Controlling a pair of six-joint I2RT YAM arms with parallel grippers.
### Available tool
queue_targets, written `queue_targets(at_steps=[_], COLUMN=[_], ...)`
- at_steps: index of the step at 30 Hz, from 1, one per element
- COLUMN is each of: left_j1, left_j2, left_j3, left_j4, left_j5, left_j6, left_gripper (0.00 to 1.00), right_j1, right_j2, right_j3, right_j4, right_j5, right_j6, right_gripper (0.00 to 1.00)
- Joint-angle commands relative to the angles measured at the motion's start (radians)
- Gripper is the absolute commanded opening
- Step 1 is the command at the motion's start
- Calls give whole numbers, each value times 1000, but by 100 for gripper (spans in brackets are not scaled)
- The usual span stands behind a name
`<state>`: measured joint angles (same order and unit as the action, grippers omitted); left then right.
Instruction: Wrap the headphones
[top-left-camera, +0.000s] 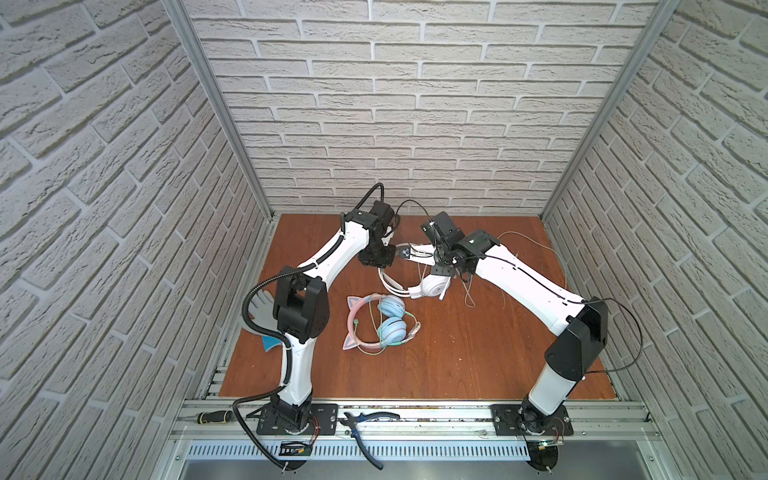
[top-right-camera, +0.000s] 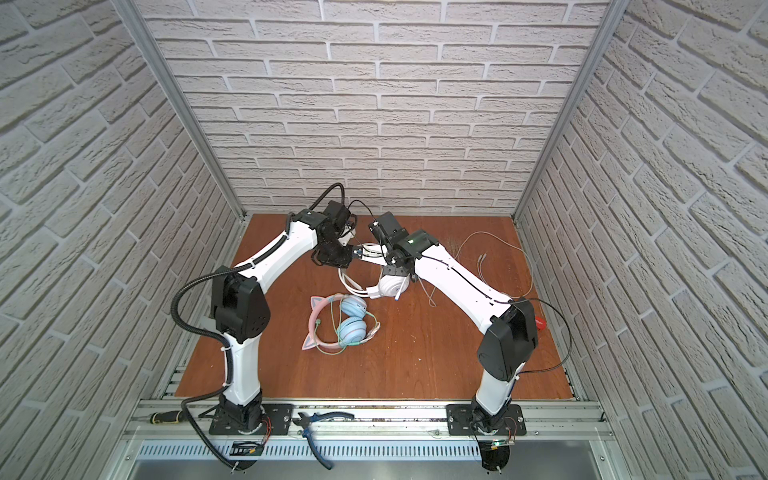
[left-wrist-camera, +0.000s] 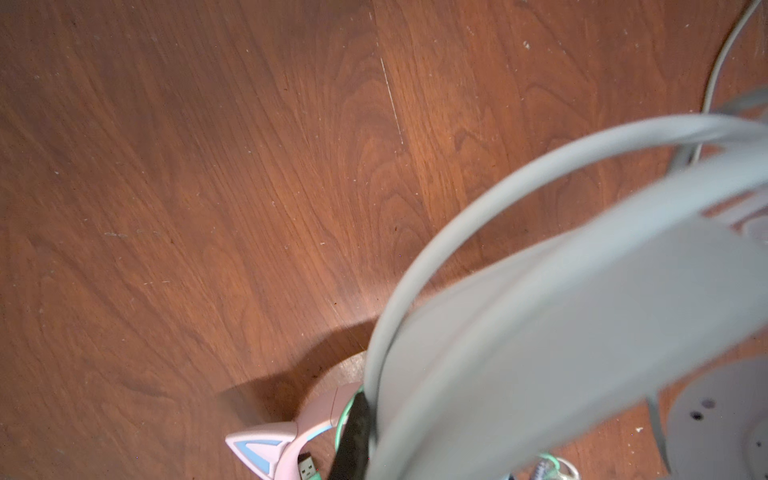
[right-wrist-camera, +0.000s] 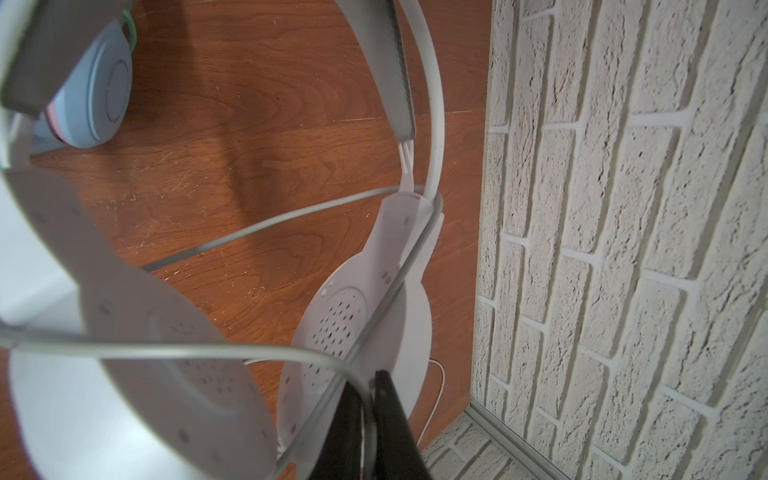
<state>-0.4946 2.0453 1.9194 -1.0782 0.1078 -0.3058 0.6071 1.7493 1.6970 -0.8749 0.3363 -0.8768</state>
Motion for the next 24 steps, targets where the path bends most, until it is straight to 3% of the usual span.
queue_targets(at_steps=[1, 11, 24], left_j1=[-14, -23, -29], left_j2=[8, 32, 40], left_j3=[39, 64, 86], left_j4=[-12, -43, -65], left_j5=[71, 75, 62], left_j6=[43, 59, 71], left_gripper=[0, 0, 0], right_j1=[-23, -43, -84], right_j2=[14, 26, 95], right_j3=[-9, -17, 55], right_j4=[77, 129, 71], right_j5=[15, 11, -22], right_j6=[-7, -11, 53], right_gripper=[12, 17, 18])
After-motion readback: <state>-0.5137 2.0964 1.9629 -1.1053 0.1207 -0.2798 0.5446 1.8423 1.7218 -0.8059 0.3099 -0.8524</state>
